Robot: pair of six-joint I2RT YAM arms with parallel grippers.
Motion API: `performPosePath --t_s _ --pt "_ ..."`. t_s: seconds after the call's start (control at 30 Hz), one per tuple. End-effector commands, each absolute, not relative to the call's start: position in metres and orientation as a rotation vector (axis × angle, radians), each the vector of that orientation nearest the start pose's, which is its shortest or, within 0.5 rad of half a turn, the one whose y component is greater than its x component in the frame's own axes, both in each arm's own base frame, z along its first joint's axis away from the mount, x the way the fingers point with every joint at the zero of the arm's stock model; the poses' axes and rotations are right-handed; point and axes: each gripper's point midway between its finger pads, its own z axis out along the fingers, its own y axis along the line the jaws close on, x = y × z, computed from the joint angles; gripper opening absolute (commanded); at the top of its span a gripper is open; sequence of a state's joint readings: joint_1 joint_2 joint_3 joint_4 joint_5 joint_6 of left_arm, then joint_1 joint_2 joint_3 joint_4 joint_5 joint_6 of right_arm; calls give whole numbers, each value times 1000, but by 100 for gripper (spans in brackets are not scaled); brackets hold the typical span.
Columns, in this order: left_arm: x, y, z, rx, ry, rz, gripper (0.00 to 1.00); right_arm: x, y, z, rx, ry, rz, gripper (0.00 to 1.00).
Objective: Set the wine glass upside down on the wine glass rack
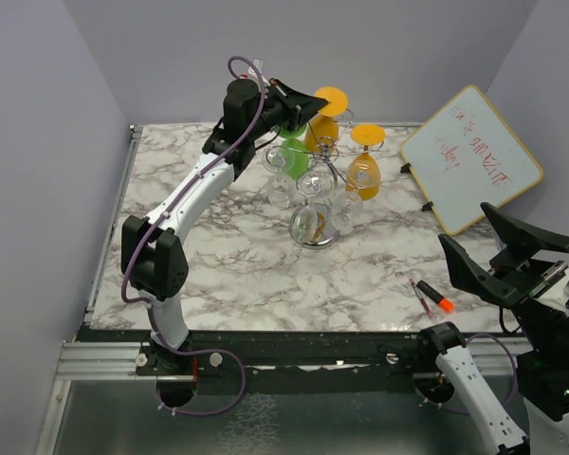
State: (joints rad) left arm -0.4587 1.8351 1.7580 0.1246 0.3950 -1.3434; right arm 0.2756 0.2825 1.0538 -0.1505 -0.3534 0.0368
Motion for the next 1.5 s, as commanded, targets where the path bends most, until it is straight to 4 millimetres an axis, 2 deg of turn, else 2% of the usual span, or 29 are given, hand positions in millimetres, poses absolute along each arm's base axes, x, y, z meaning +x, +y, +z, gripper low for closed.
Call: performPosePath --t_s 0.0,0.5,0.83,1.2,1.47 --pt "444 -337 428 -453 1700 -1679 0 88 83 511 -415 884 421 81" --pt "428 -356 418 -432 1737 -1740 0 95 86 505 -416 899 427 81" --pt "418 -364 425 -410 1728 -1774 0 99 85 503 -409 901 420 81" --pt "419 -376 443 -352 1706 -1757 0 99 86 501 -407 898 429 81" --pt "433 -383 443 -335 1698 -1711 0 97 85 502 -410 896 421 81"
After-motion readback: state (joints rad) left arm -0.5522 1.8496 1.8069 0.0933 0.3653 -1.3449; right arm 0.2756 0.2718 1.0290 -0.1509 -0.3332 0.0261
